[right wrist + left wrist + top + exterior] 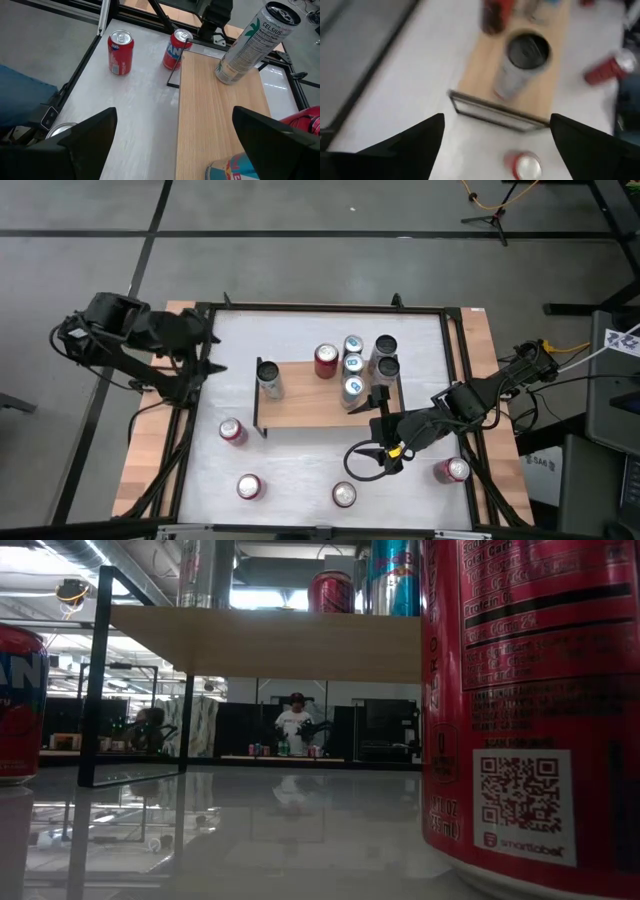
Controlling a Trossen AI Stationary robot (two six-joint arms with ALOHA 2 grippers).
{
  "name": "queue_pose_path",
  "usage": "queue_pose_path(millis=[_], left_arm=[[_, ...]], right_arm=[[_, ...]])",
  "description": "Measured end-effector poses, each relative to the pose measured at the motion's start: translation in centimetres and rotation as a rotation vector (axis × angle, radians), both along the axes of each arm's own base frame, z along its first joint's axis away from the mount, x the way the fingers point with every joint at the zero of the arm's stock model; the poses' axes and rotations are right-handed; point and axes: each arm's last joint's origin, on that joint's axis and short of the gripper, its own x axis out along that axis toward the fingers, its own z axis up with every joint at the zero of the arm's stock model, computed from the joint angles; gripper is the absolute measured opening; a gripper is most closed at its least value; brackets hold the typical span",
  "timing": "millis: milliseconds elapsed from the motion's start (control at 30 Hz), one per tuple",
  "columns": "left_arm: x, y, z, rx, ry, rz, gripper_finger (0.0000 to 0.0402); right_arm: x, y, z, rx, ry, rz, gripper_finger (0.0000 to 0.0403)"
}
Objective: Place canned beverage on shelf
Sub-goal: Put the white-pink soda can on the shelf aligned with the other white-pink soda cans
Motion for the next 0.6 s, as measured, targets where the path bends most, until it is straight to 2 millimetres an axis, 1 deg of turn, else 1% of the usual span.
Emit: queue_pose_path(millis=[133, 233, 467, 600], left_arm=[[-0.8, -0.1, -0.7, 0.041, -0.057, -0.011, 0.0339], [-1.1, 0.0, -1.8, 0.051, -0.029, 0.002, 0.0329], [-0.3, -0.2, -5.3, 0.072, 0.080, -0.003, 0.0305], [0.9, -0.5, -7.3, 0.084, 0.090, -0.057, 0.0287]], right_arm=[[0.0, 0.0, 0.0, 0.000, 0.000, 0.000, 0.0386], [0.0, 0.0, 0.0, 0.000, 0.000, 0.000, 0.0386], [0.0, 0.0, 0.0, 0.000, 0.000, 0.000, 0.0386], [0.0, 0.0, 0.0, -0.001, 0.000, 0.000, 0.0386]])
